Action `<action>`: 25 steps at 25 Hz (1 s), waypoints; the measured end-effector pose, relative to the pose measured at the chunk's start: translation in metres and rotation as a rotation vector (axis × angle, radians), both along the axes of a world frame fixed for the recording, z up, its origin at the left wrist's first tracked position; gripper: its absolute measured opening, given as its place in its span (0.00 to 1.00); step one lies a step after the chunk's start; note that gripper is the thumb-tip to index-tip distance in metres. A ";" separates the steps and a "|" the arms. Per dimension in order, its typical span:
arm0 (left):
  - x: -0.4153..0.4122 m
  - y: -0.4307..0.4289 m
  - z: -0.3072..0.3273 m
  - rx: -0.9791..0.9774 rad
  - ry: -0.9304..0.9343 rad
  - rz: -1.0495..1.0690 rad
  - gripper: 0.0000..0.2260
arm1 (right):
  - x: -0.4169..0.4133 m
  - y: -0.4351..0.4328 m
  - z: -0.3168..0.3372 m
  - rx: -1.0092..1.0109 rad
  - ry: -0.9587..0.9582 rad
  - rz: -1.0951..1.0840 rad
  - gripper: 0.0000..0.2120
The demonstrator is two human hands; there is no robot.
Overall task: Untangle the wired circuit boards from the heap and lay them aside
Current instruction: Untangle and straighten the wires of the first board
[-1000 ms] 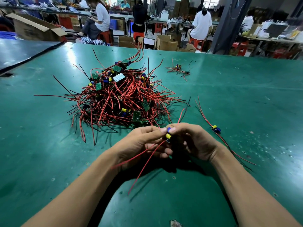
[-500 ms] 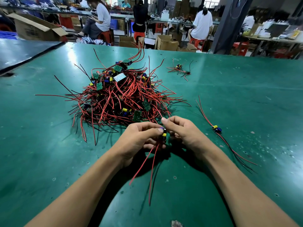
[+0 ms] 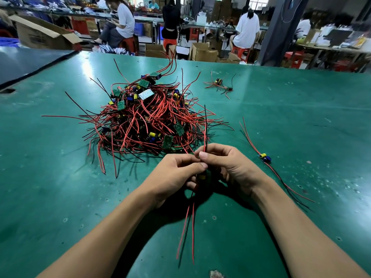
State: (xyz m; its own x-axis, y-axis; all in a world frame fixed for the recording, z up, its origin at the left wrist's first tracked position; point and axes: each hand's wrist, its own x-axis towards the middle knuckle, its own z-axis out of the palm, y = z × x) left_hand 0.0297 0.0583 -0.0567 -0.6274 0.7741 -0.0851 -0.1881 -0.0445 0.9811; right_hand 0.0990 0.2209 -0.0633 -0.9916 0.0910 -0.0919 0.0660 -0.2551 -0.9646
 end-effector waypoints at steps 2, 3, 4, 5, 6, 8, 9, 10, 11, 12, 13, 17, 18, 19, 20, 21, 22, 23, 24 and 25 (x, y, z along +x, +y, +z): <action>0.001 0.003 -0.003 -0.010 0.023 0.076 0.05 | -0.002 -0.003 -0.003 0.000 0.006 -0.052 0.13; 0.001 0.004 -0.004 -0.023 0.048 0.132 0.06 | -0.005 -0.004 -0.003 0.027 0.016 -0.114 0.14; 0.000 0.005 -0.005 -0.039 0.076 0.189 0.07 | -0.007 -0.005 -0.004 0.070 0.038 -0.207 0.14; -0.001 0.005 -0.005 -0.051 0.095 0.234 0.07 | -0.010 -0.004 -0.004 0.111 0.075 -0.315 0.12; -0.001 0.005 -0.006 -0.059 0.106 0.258 0.06 | -0.012 -0.003 -0.004 0.132 0.118 -0.414 0.10; -0.001 0.005 -0.006 -0.073 0.130 0.264 0.05 | -0.013 0.001 -0.002 0.145 0.169 -0.520 0.05; -0.001 0.005 -0.007 -0.081 0.144 0.263 0.05 | -0.013 0.001 -0.002 0.134 0.161 -0.523 0.04; -0.001 0.005 -0.007 -0.085 0.156 0.269 0.04 | -0.011 0.000 -0.002 0.103 0.130 -0.494 0.06; -0.001 0.006 -0.007 -0.085 0.161 0.282 0.04 | -0.010 -0.002 -0.002 0.072 0.074 -0.440 0.10; -0.001 0.006 -0.007 -0.083 0.162 0.297 0.04 | -0.010 -0.004 -0.002 0.064 0.009 -0.373 0.14; -0.001 0.007 -0.007 -0.079 0.165 0.306 0.05 | -0.009 -0.007 -0.003 0.091 -0.044 -0.298 0.16; 0.000 0.007 -0.007 -0.068 0.208 0.302 0.06 | -0.007 -0.018 -0.002 0.120 -0.070 -0.160 0.10; 0.001 0.007 -0.006 -0.076 0.209 0.299 0.06 | -0.007 -0.018 -0.002 0.113 -0.042 -0.179 0.09; 0.001 0.008 -0.006 -0.085 0.207 0.295 0.06 | -0.007 -0.017 -0.002 0.166 -0.010 -0.211 0.08; 0.001 0.009 -0.006 -0.094 0.203 0.292 0.06 | -0.008 -0.015 -0.003 0.284 0.016 -0.255 0.07; 0.000 0.009 -0.005 -0.102 0.199 0.289 0.06 | -0.010 -0.013 -0.004 0.413 0.035 -0.304 0.06; -0.001 0.009 -0.004 -0.110 0.195 0.283 0.07 | -0.012 -0.011 -0.005 0.508 0.050 -0.355 0.06; -0.001 0.010 -0.003 -0.117 0.189 0.271 0.07 | -0.014 -0.008 -0.006 0.563 0.061 -0.414 0.06; 0.000 0.009 -0.002 -0.120 0.182 0.251 0.07 | -0.016 -0.005 -0.007 0.601 0.073 -0.485 0.07; 0.001 0.009 -0.001 -0.121 0.177 0.226 0.07 | -0.018 -0.002 -0.008 0.631 0.088 -0.564 0.07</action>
State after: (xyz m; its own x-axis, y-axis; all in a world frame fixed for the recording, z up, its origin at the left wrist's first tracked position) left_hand 0.0304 0.0674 -0.0579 -0.7960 0.6038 -0.0423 -0.0125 0.0534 0.9985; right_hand 0.0811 0.2189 -0.0711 -0.7837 0.5819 0.2174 0.0083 0.3597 -0.9330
